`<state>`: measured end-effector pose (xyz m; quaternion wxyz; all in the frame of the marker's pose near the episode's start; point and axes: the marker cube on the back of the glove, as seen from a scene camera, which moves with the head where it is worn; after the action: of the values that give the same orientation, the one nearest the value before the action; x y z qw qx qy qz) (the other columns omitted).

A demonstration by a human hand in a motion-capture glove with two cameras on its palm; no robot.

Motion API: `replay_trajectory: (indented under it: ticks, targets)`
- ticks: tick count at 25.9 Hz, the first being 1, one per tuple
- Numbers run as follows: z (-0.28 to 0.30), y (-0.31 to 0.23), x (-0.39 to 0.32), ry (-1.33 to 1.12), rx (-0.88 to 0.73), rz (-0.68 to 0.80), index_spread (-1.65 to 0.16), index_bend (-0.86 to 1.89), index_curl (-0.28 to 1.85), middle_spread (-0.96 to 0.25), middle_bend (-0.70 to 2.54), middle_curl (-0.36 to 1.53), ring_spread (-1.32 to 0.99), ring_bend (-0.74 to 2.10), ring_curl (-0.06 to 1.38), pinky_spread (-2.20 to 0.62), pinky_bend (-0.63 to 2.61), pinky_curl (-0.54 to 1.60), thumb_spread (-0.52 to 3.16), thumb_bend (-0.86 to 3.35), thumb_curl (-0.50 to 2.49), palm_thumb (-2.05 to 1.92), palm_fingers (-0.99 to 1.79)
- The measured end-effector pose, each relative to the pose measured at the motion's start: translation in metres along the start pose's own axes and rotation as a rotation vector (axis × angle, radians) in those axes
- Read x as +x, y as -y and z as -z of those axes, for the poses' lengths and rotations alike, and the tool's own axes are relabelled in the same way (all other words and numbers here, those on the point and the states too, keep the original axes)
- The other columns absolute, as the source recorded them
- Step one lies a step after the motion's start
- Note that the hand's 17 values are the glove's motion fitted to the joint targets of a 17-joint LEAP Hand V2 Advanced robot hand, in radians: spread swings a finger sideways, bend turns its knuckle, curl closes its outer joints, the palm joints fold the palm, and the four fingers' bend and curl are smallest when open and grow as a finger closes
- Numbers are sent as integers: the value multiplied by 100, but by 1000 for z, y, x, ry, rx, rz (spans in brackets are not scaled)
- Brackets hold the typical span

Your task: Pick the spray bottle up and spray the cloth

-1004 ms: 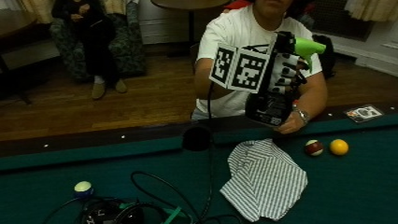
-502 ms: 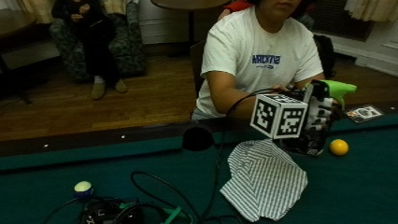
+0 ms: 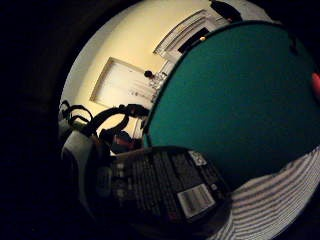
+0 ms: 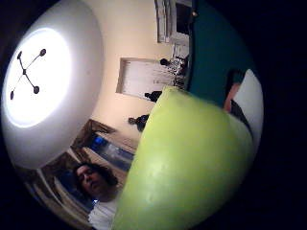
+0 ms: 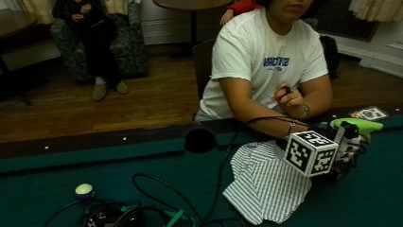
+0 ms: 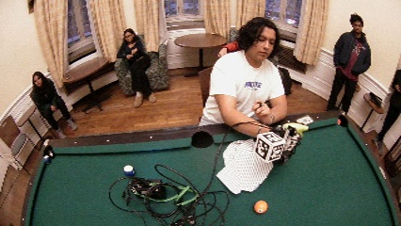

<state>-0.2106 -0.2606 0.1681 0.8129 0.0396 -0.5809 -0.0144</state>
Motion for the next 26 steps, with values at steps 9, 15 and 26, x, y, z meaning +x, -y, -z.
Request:
replay_trajectory:
  ticks: [9, 15, 26]
  targets:
    - [-38, -1, 26, -33, 18, 0, -26, 43, 61, -19, 71, 56, -20, 74, 49, -31, 40, 40, 29, -3, 86, 89, 139]
    - [-50, 8, 29, -19, 66, 16, -26, 44, 61, -19, 71, 56, -21, 73, 49, -31, 40, 40, 28, -3, 86, 89, 140]
    - [-67, 42, 36, -29, 93, 11, -26, 46, 61, -19, 71, 56, -21, 72, 49, -32, 41, 40, 26, -3, 86, 88, 140]
